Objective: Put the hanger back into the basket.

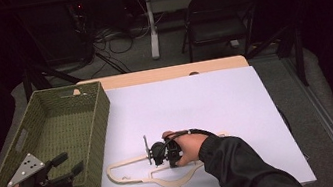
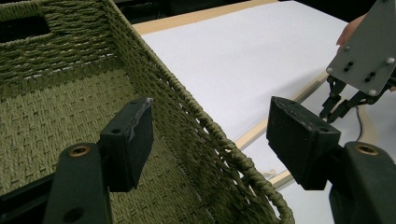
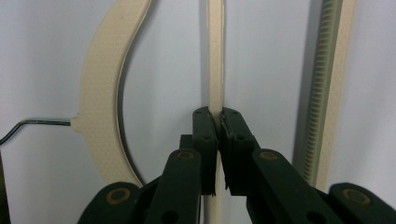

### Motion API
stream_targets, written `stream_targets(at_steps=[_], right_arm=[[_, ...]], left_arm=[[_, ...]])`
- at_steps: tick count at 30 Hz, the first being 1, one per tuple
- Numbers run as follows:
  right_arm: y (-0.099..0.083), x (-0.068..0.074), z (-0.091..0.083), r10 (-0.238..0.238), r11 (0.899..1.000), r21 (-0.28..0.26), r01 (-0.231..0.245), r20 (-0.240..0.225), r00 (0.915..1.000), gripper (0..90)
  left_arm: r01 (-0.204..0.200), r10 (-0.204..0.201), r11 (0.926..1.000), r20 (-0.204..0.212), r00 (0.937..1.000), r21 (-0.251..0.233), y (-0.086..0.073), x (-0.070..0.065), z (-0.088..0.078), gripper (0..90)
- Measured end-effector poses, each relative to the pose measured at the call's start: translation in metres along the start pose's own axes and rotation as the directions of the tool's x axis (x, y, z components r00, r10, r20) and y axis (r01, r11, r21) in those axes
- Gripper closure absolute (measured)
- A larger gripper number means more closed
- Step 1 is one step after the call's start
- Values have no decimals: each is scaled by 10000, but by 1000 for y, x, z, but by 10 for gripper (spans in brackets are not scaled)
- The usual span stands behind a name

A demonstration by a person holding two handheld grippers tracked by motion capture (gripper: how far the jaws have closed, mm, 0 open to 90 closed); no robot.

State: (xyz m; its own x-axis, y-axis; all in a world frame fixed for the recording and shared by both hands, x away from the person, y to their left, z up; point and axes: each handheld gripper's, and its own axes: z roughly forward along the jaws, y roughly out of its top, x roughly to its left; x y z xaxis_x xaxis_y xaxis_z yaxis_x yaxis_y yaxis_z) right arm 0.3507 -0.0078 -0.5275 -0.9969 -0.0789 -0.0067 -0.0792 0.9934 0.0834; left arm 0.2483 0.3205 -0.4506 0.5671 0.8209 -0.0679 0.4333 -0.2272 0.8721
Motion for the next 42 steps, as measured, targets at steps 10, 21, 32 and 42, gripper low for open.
stream_targets(at_steps=[10, 21, 32, 42], right_arm=[[0, 0, -1, 33, 10000, -86, -33, -22, 10000, 857], [-2, 2, -7, 14, 9996, -270, -15, -30, 10000, 858], [-9, 3, -19, 258, 9984, -505, -257, 12, 9997, 858], [-12, 2, -25, 277, 9987, -433, -285, -176, 9995, 859]], left_arm=[[-7, 7, 10000, 6, 10000, -15, 0, -1, 0, 320], [-403, 403, 9992, 247, 9989, -1, 3, -12, 3, 329], [-1069, 1072, 9942, 1017, 9890, -89, 9, -40, 14, 343], [-1903, 1808, 9814, 2051, 9619, 272, 3, -72, 46, 343]])
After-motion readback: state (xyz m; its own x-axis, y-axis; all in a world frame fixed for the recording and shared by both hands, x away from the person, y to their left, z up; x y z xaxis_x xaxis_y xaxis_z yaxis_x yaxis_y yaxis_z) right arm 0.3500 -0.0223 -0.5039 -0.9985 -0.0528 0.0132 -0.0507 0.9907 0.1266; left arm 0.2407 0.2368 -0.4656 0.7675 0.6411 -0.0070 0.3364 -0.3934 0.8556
